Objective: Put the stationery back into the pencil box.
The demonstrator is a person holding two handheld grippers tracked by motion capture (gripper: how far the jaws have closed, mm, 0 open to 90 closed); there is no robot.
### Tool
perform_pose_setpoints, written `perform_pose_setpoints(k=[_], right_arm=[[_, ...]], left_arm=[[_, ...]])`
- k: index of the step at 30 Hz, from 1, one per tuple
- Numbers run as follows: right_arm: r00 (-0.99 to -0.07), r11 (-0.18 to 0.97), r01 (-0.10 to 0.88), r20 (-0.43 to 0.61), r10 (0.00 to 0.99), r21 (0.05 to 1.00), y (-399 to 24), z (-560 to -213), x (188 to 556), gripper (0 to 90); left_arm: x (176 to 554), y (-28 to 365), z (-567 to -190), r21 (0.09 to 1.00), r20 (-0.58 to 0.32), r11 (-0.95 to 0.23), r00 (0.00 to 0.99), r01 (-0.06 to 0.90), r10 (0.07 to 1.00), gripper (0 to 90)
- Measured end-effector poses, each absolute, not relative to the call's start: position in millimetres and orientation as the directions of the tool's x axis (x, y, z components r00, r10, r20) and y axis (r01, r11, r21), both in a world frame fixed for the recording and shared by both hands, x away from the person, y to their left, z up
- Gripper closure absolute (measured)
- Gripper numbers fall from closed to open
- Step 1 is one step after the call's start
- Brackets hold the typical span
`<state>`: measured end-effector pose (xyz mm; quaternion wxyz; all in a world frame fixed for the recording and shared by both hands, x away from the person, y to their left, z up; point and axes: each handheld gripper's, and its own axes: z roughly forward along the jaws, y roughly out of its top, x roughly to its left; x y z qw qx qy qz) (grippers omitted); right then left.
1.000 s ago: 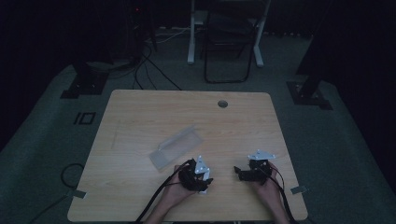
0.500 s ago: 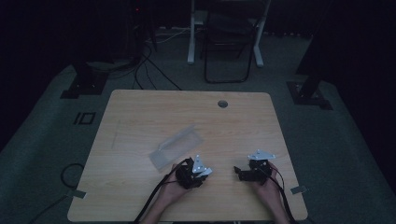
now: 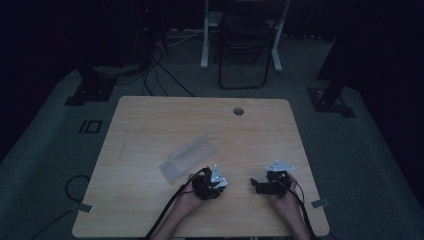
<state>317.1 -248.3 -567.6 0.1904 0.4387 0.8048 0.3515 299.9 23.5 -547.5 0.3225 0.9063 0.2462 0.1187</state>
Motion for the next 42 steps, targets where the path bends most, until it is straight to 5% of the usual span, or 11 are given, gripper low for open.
perform_pose_setpoints(k=[42], right_arm=[[-0.543,0.368,0.571,0.001,0.840,0.733,-248.3,-567.6,317.1,12.8]], left_arm=[[290.8,41.6,-520.5,0.726,0.062,-0.610,0.854,0.317,0.517,70.8]])
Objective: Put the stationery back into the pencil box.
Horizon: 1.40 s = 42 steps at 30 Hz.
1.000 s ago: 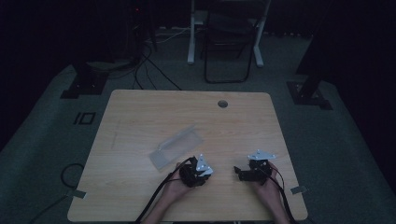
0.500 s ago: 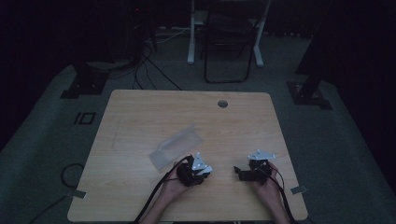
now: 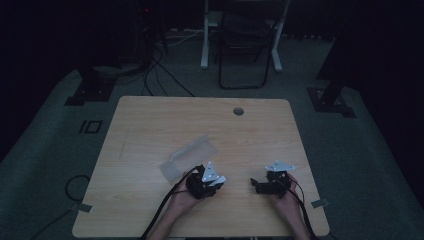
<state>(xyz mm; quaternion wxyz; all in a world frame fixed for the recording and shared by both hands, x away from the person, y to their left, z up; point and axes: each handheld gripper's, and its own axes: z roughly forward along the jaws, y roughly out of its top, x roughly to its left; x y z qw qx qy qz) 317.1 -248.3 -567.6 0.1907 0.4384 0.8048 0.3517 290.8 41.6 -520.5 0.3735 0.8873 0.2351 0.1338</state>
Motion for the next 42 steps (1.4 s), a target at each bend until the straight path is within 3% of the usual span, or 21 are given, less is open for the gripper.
perform_pose_setpoints(k=[42], right_arm=[[-0.543,0.368,0.572,0.002,0.840,0.733,-248.3,-567.6,317.1,12.8]], left_arm=[[291.5,51.4,-493.7,0.751,0.113,-0.599,0.840,0.278,0.530,70.9]])
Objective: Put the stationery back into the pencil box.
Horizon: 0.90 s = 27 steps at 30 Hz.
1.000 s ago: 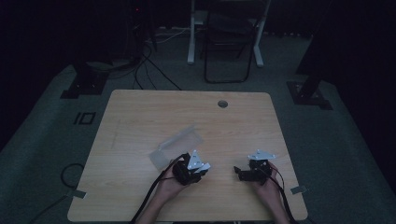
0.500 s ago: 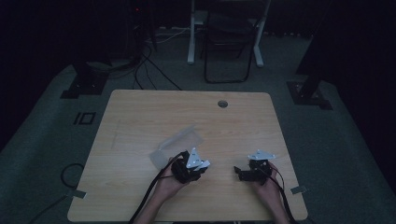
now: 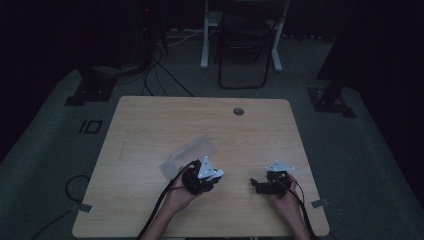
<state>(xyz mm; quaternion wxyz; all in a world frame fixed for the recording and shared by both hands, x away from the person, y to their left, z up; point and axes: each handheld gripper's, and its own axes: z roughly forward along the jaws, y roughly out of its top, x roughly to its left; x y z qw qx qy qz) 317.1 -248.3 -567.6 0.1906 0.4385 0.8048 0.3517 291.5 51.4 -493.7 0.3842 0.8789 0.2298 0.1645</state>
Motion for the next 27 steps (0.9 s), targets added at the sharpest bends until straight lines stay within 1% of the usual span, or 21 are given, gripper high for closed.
perform_pose_setpoints(k=[27], right_arm=[[-0.542,0.366,0.573,0.003,0.841,0.734,-248.2,-567.6,317.1,12.8]], left_arm=[[296.9,63.8,-485.4,0.765,0.125,-0.581,0.822,0.277,0.556,70.9]])
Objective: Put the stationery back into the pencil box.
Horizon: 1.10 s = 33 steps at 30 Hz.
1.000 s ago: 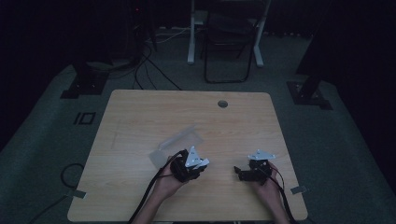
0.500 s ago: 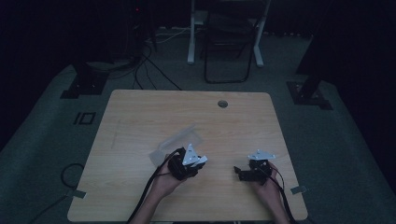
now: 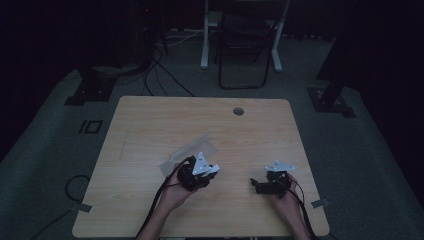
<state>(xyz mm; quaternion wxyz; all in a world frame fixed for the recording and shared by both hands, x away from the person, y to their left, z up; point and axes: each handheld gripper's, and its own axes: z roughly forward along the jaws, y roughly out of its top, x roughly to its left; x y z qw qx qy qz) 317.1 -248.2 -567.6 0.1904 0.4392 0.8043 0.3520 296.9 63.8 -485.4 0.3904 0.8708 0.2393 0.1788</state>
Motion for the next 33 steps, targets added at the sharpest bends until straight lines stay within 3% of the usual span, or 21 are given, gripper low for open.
perform_pose_setpoints(k=[33], right_arm=[[-0.544,0.369,0.570,0.002,0.839,0.734,-248.2,-567.6,316.9,12.8]], left_arm=[[307.7,81.5,-477.2,0.783,0.140,-0.560,0.799,0.272,0.584,70.9]])
